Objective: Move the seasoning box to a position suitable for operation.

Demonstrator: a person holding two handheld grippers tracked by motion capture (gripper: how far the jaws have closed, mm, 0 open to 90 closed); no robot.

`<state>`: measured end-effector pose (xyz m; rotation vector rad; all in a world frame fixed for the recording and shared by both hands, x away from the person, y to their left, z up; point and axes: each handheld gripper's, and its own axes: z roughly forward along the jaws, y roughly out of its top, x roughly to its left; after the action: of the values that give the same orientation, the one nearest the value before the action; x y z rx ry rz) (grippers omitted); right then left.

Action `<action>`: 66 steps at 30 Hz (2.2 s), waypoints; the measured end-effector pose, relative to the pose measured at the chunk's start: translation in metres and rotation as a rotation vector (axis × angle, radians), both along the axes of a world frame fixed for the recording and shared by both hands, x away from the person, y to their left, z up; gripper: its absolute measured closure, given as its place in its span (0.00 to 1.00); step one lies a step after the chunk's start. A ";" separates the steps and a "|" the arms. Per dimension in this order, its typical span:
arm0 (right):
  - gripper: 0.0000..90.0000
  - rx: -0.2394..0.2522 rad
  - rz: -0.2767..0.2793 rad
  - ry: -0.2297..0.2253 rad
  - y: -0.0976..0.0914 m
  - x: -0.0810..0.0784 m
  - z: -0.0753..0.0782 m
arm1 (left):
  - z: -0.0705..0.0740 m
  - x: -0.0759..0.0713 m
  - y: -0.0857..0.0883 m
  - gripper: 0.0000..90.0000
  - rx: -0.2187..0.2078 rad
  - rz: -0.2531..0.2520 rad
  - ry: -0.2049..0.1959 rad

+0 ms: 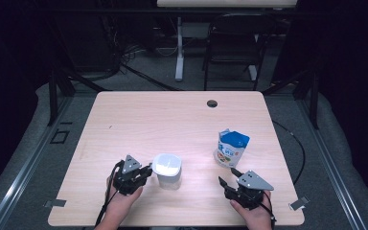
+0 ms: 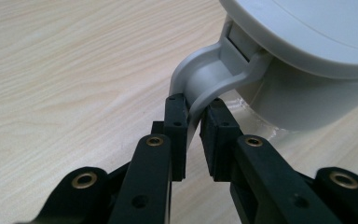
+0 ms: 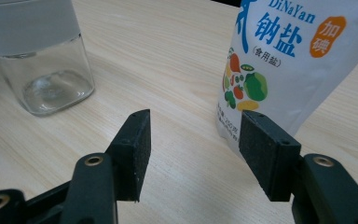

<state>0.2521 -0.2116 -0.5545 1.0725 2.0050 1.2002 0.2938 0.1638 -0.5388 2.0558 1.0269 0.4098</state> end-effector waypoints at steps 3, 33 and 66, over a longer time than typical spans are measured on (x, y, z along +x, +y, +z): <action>0.48 -0.001 0.000 0.003 0.000 0.000 -0.001 | 0.001 -0.004 0.002 0.89 -0.011 -0.027 -0.001; 0.48 0.003 0.020 0.009 0.004 0.001 -0.003 | -0.005 0.007 0.006 0.72 -0.039 -0.133 -0.032; 0.48 -0.013 0.086 0.026 0.022 -0.001 -0.004 | -0.004 -0.008 -0.003 0.78 0.048 -0.215 -0.104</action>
<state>0.2507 -0.1893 -0.5584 1.0097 2.0953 1.2205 0.2857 0.1611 -0.5432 2.1378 0.7320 0.4279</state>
